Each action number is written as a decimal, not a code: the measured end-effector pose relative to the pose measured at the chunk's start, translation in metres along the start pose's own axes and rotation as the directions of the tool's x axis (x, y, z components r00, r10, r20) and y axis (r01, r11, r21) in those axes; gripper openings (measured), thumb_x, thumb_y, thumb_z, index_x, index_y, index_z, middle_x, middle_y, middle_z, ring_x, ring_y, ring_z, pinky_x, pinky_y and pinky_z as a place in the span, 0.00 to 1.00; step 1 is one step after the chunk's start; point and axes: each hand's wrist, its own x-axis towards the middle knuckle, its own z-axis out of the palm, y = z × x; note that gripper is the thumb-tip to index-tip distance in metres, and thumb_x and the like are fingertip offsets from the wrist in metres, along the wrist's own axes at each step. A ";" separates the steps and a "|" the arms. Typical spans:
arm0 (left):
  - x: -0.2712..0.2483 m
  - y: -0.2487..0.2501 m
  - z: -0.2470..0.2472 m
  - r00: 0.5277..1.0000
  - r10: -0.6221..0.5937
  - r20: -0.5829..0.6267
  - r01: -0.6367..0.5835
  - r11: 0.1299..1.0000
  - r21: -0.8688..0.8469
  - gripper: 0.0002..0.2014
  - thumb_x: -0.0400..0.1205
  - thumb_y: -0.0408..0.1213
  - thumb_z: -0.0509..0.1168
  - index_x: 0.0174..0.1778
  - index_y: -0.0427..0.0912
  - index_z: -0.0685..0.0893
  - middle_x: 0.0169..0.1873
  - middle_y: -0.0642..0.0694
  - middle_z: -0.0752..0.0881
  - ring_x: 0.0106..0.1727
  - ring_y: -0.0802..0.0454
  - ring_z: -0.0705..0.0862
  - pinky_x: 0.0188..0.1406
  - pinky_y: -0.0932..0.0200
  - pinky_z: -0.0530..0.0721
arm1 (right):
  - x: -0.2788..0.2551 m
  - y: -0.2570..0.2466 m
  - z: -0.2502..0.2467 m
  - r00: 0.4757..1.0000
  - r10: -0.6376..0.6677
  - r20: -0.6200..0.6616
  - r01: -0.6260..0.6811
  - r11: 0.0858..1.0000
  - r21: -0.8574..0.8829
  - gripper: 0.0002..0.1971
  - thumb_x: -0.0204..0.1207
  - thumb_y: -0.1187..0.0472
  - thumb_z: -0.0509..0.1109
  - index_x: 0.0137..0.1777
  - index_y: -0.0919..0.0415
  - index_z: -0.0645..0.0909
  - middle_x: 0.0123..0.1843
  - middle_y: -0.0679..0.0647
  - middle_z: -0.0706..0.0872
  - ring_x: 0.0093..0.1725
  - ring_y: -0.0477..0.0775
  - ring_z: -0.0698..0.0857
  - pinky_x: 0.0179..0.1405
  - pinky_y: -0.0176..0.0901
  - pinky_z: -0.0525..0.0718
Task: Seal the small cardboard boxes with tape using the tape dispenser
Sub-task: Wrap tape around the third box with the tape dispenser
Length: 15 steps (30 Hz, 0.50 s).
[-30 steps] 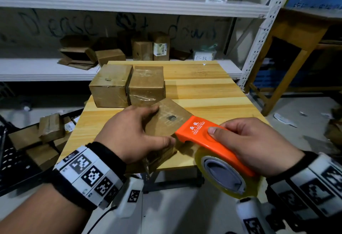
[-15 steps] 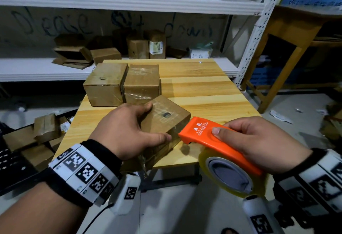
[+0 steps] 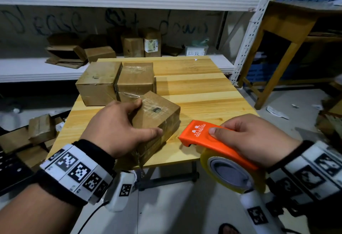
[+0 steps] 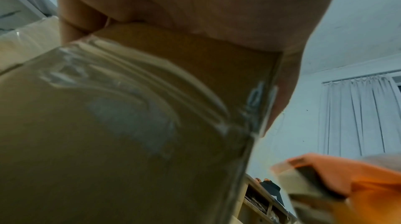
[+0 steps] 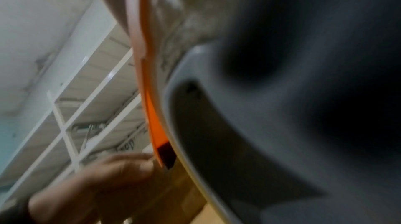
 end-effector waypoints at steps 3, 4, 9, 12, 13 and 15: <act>-0.001 -0.001 -0.001 1.000 0.004 -0.002 -0.004 1.000 -0.012 0.64 0.51 0.82 0.70 0.86 0.59 0.72 0.67 0.49 0.82 0.65 0.47 0.84 0.64 0.43 0.87 | 0.006 -0.008 0.010 1.000 0.011 0.018 -0.009 0.992 -0.124 0.25 0.82 0.33 0.66 0.41 0.53 0.91 0.34 0.52 0.91 0.37 0.52 0.90 0.46 0.51 0.89; -0.002 -0.002 -0.001 1.000 0.006 -0.002 -0.006 1.000 -0.018 0.64 0.51 0.82 0.70 0.86 0.59 0.72 0.68 0.49 0.82 0.66 0.47 0.84 0.65 0.43 0.87 | 0.008 -0.010 0.013 0.999 0.010 0.030 -0.006 0.989 -0.151 0.25 0.83 0.33 0.65 0.44 0.54 0.91 0.36 0.52 0.92 0.39 0.53 0.91 0.50 0.54 0.90; -0.003 0.001 -0.001 1.000 0.004 -0.007 -0.004 1.000 -0.001 0.60 0.55 0.77 0.74 0.86 0.60 0.72 0.68 0.48 0.80 0.67 0.47 0.82 0.66 0.44 0.86 | 0.014 -0.014 0.015 0.997 0.029 0.075 -0.017 0.987 -0.161 0.25 0.84 0.35 0.65 0.46 0.55 0.92 0.39 0.53 0.93 0.42 0.54 0.92 0.55 0.56 0.91; -0.003 0.001 0.000 1.000 0.005 -0.004 -0.005 1.000 -0.005 0.59 0.56 0.77 0.75 0.86 0.60 0.71 0.68 0.47 0.80 0.67 0.46 0.82 0.65 0.43 0.86 | 0.015 -0.021 0.015 0.995 0.038 0.091 -0.019 0.978 -0.207 0.25 0.84 0.35 0.65 0.47 0.57 0.91 0.41 0.54 0.93 0.43 0.56 0.91 0.55 0.54 0.90; -0.003 0.001 0.000 1.000 0.007 -0.004 -0.007 1.000 -0.006 0.59 0.56 0.77 0.75 0.86 0.60 0.71 0.68 0.47 0.80 0.67 0.46 0.82 0.65 0.44 0.86 | 0.014 -0.024 0.015 0.995 0.034 0.093 -0.011 0.971 -0.240 0.25 0.84 0.35 0.65 0.48 0.56 0.91 0.42 0.54 0.92 0.44 0.56 0.91 0.55 0.54 0.90; -0.003 0.001 0.000 1.000 0.012 -0.002 -0.012 1.000 -0.004 0.58 0.58 0.75 0.76 0.86 0.59 0.71 0.69 0.47 0.80 0.67 0.46 0.82 0.64 0.46 0.86 | 0.013 -0.028 0.017 0.996 0.016 0.086 0.011 0.950 -0.312 0.25 0.84 0.34 0.64 0.47 0.56 0.90 0.42 0.54 0.91 0.45 0.56 0.89 0.53 0.53 0.90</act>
